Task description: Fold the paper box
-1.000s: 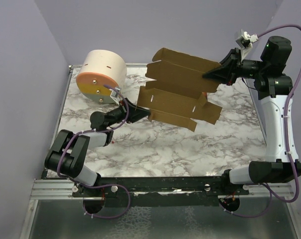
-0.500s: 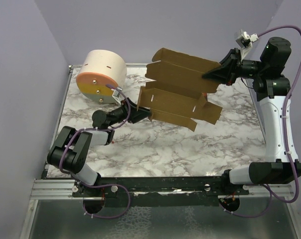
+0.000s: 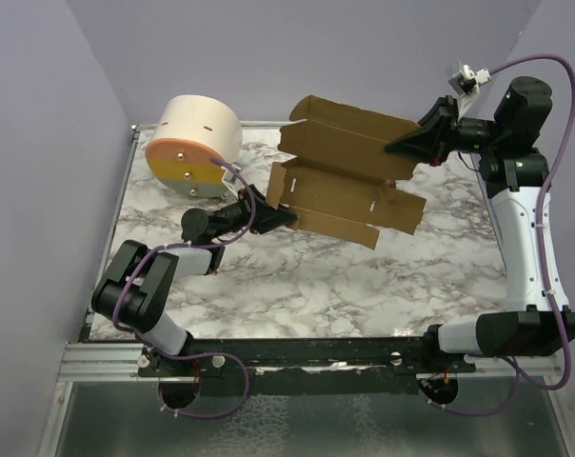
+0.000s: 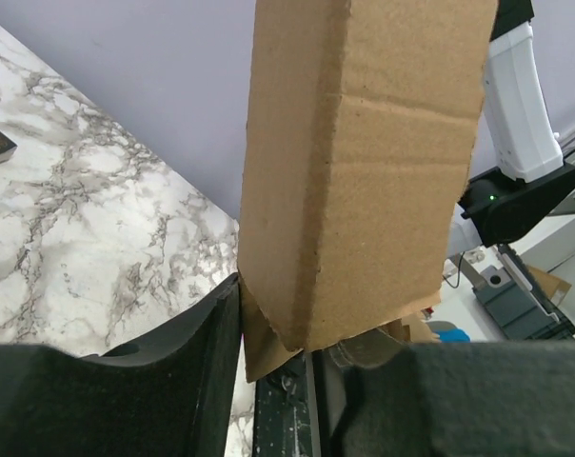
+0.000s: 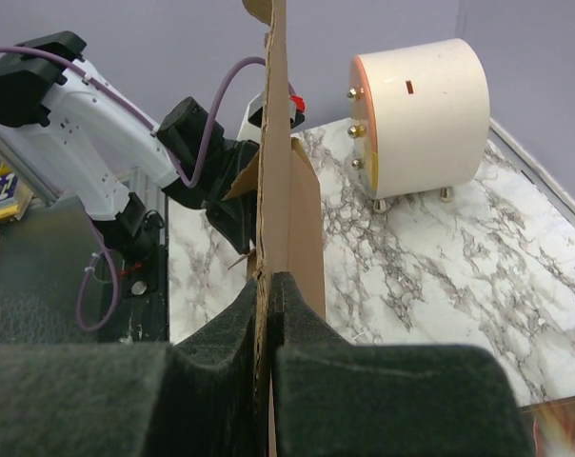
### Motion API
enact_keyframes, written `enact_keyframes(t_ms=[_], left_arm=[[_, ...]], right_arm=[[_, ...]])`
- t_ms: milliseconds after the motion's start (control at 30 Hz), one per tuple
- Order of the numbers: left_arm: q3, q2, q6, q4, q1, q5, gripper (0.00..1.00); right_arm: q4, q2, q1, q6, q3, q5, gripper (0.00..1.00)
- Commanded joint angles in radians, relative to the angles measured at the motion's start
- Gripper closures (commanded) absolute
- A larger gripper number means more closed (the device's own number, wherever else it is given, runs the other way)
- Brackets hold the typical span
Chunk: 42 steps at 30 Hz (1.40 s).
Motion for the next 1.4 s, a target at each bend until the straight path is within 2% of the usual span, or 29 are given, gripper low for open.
enact_keyframes(t_ms=[0,200,300,600,700,767,800,933,1100,1200,1367], left_arm=[[0.011,-0.011,-0.008,0.25,-0.007,0.001,0.71],[0.016,0.002,-0.015,0.25,-0.005,0.003,0.86],[0.024,0.0,-0.018,0.251,-0.004,0.009,0.99],[0.001,0.0,-0.016,0.25,0.035,-0.01,1.0],[-0.046,-0.007,-0.032,0.25,0.094,-0.046,0.69],[-0.107,-0.025,-0.035,0.249,0.15,-0.086,0.56],[-0.138,-0.037,-0.031,0.25,0.177,-0.107,0.52],[-0.262,-0.09,-0.001,0.249,0.244,-0.18,0.45],[-0.342,-0.137,0.048,0.249,0.228,-0.266,0.38],[-0.369,-0.163,0.12,0.246,0.141,-0.346,0.36],[-0.402,-0.166,0.29,0.244,-0.076,-0.532,0.31]], right_arm=[[0.032,-0.033,-0.003,0.014,-0.003,0.006,0.99],[0.028,-0.037,-0.006,0.01,-0.005,0.007,0.99],[0.029,-0.036,-0.009,0.012,-0.007,0.007,0.99],[0.042,-0.036,-0.019,0.015,-0.015,0.015,0.99],[0.041,-0.029,-0.031,0.015,0.001,0.026,0.99],[0.053,-0.021,-0.043,0.031,0.014,0.035,0.99],[0.07,-0.02,-0.05,0.045,0.017,0.039,0.99],[0.142,-0.008,-0.07,0.112,0.02,0.072,0.99],[0.25,0.009,-0.077,0.229,-0.003,0.131,0.99],[0.322,0.022,-0.078,0.313,-0.018,0.172,0.99],[0.448,0.055,-0.079,0.479,-0.022,0.22,0.99]])
